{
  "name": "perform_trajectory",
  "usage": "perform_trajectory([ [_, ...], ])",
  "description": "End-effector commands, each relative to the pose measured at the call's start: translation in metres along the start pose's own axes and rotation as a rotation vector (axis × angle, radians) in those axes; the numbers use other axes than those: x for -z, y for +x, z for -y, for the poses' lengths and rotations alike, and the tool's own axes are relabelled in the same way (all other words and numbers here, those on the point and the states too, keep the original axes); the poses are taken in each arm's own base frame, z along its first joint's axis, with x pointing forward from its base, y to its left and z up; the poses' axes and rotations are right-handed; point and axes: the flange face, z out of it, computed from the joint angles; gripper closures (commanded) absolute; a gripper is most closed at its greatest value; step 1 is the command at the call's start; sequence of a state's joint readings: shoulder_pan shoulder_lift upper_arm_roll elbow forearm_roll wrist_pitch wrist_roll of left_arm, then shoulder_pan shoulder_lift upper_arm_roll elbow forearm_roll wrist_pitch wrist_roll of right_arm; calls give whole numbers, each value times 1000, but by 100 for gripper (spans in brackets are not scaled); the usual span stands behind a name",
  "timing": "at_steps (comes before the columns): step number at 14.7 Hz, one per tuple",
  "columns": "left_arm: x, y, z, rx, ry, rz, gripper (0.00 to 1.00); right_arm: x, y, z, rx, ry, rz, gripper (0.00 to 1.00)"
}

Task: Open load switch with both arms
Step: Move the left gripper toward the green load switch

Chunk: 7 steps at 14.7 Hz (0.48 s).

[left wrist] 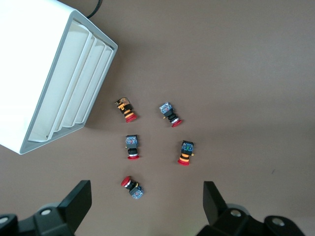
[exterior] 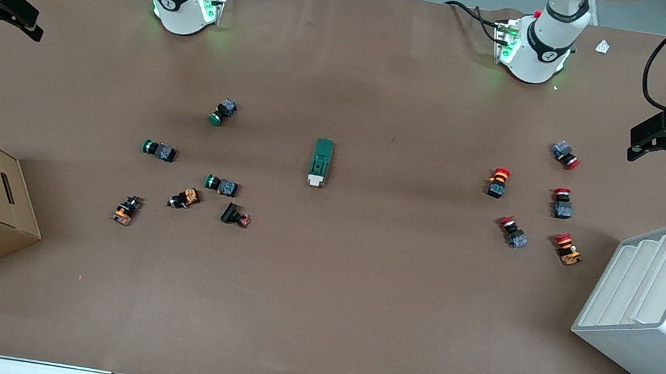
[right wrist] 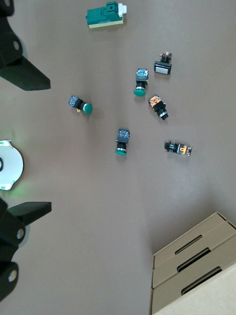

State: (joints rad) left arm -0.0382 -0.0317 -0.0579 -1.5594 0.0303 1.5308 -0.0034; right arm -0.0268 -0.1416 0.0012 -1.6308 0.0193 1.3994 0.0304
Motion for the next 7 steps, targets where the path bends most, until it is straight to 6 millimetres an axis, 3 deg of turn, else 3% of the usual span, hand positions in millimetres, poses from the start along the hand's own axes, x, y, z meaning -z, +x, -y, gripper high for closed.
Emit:
perform_trajectory([
  [1,5,1,0,-21,12,3,0,-2,-5,-5,-8,-12,-20,0],
  [5,-1,7,-12,-42,8,13,0,16,-4,-4,14,-14,-65,0],
  [7,0,16,-54,-88,7,5,0,19,1,-3,76,-21,-71,0],
])
